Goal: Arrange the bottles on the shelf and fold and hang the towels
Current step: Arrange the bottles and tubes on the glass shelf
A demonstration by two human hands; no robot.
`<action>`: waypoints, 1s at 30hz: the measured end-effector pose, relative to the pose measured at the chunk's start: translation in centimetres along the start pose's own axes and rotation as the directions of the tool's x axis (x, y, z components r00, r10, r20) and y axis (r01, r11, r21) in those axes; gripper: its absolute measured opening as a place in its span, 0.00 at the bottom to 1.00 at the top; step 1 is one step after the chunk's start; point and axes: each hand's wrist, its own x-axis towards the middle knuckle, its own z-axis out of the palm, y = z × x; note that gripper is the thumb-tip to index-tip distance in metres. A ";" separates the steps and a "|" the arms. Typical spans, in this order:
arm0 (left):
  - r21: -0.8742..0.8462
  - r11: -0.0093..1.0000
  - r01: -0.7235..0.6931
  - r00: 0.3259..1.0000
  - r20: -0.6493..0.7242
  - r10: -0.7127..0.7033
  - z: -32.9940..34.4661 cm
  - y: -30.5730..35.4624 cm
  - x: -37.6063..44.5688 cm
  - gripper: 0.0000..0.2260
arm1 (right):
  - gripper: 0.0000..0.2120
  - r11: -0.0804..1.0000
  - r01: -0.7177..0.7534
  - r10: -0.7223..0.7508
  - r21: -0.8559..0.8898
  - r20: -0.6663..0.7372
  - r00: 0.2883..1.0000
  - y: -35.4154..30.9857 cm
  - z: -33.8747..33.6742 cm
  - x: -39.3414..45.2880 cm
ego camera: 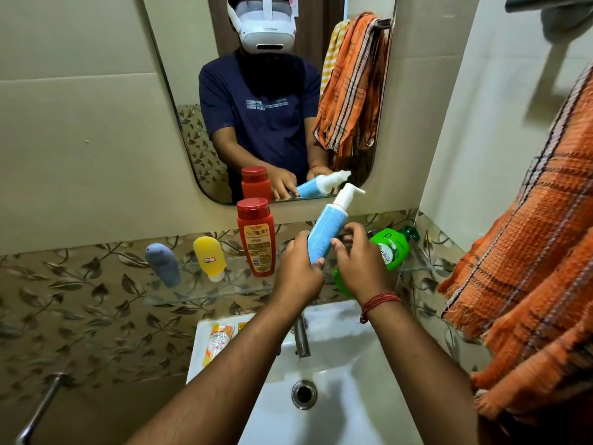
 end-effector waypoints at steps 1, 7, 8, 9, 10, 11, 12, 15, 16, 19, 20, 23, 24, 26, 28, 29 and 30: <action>-0.054 0.999 -0.010 1.000 -0.018 0.009 0.0 0.1 -0.2 0.21 | 0.16 0.995 -0.041 0.039 0.088 0.027 0.999 -0.2 0.0 0.0; -0.172 0.985 -0.023 0.999 -0.052 0.014 0.3 0.4 -0.8 0.22 | 0.16 0.937 -0.125 0.100 0.326 0.093 0.991 -1.5 -0.2 0.3; -0.185 0.983 -0.006 0.999 -0.048 -0.003 0.3 0.5 -0.7 0.21 | 0.16 0.945 -0.123 0.096 0.303 0.103 0.990 -1.7 -0.3 0.5; -0.201 0.979 0.017 0.999 -0.039 -0.026 0.2 0.4 -0.6 0.20 | 0.18 0.954 -0.123 0.092 0.272 0.123 0.988 -1.9 -0.4 0.7; -0.219 0.975 0.045 0.998 -0.027 -0.052 0.1 0.4 -0.5 0.20 | 0.19 0.963 -0.121 0.087 0.239 0.149 0.985 -2.2 -0.4 1.0; -0.233 0.970 0.070 0.997 -0.011 -0.075 0.0 0.4 -0.3 0.20 | 0.20 0.972 -0.116 0.080 0.207 0.173 0.982 -2.4 -0.5 1.3; -0.242 0.966 0.087 0.996 0.003 -0.089 -0.1 0.3 -0.1 0.21 | 0.20 0.978 -0.107 0.072 0.176 0.193 0.979 -2.6 -0.5 1.6; -0.257 0.960 0.108 0.994 0.035 -0.103 -0.3 0.2 0.2 0.24 | 0.21 0.995 -0.058 0.036 0.084 0.242 0.970 -2.9 -0.5 2.5; -0.263 0.957 0.118 0.993 0.047 -0.110 -0.3 0.2 0.2 0.25 | 0.22 0.998 -0.042 0.027 0.054 0.256 0.966 -2.9 -0.4 2.7; -0.295 0.944 0.151 0.987 0.090 -0.130 -0.4 0.2 0.4 0.28 | 0.24 0.999 -0.029 0.021 0.024 0.265 0.964 -2.8 -0.1 3.2; -0.308 0.938 0.160 0.986 0.103 -0.134 -0.5 0.2 0.4 0.28 | 0.25 0.999 -0.032 0.023 0.028 0.260 0.965 -2.7 0.1 3.3; -0.340 0.923 0.181 0.980 0.144 -0.139 -0.7 0.3 0.5 0.29 | 0.24 0.999 -0.037 0.029 0.028 0.241 0.970 -2.4 0.5 3.4; -0.343 0.920 0.189 0.977 0.158 -0.142 -0.7 0.3 0.5 0.29 | 0.24 0.999 -0.036 0.030 0.023 0.236 0.971 -2.4 0.6 3.3; -0.348 0.915 0.205 0.972 0.179 -0.150 -0.7 0.2 0.5 0.30 | 0.23 0.999 -0.029 0.025 0.017 0.225 0.974 -2.2 0.8 3.2; -0.346 0.913 0.215 0.969 0.191 -0.156 -0.7 0.1 0.6 0.31 | 0.23 0.999 -0.028 0.024 0.015 0.225 0.974 -2.0 1.2 3.2; -0.341 0.914 0.220 0.968 0.194 -0.160 -0.6 0.0 0.6 0.31 | 0.23 1.000 -0.028 0.026 0.009 0.230 0.973 -1.9 1.3 3.2; -0.331 0.917 0.221 0.967 0.193 -0.164 -0.6 0.0 0.5 0.31 | 0.24 1.000 -0.029 0.028 0.002 0.239 0.970 -1.8 1.4 3.2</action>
